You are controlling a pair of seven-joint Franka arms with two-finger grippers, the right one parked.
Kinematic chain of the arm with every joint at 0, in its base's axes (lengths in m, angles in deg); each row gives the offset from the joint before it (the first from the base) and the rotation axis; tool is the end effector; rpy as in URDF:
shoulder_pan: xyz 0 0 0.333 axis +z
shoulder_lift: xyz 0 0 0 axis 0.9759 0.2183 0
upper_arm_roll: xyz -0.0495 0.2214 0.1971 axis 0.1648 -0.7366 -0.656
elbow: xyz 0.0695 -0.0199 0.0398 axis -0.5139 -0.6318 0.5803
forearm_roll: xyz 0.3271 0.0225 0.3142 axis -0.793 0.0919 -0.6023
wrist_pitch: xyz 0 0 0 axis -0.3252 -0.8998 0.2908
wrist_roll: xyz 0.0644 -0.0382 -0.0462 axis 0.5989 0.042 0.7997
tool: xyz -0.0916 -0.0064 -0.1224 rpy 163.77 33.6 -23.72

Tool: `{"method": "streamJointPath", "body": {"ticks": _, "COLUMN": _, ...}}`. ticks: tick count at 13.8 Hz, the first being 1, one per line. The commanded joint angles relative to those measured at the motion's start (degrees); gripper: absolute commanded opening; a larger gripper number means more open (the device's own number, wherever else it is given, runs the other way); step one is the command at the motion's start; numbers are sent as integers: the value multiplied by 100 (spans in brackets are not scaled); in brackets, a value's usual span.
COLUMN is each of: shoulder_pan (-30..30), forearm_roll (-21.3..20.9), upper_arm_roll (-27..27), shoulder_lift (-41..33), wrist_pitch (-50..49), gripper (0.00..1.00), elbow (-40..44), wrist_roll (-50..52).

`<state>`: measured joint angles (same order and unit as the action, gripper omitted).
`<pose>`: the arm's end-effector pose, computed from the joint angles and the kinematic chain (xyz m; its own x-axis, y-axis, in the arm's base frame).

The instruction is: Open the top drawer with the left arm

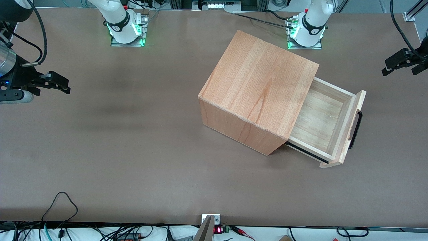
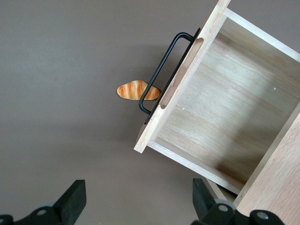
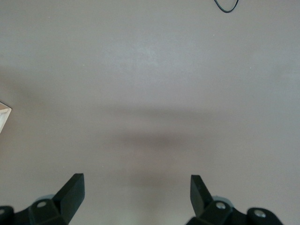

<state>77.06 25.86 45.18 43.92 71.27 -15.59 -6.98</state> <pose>0.5863 0.0488 0.5753 0.9977 0.0678 -0.0035 0.0679 -0.9975 0.0184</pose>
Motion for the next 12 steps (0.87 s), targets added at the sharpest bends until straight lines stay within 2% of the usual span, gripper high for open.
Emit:
{"method": "streamJointPath", "body": {"ticks": 1, "shoulder_pan": -46, "forearm_roll": -139, "upper_arm_roll": -3, "shoulder_lift": -80, "wrist_pitch": 77, "gripper": 100, "elbow": -76, "wrist_roll": 82}}
{"method": "streamJointPath", "body": {"ticks": 12, "shoulder_pan": -46, "forearm_roll": -147, "upper_arm_roll": 41, "shoulder_lift": -97, "wrist_pitch": 34, "gripper": 100, "elbow": -76, "wrist_roll": 187}}
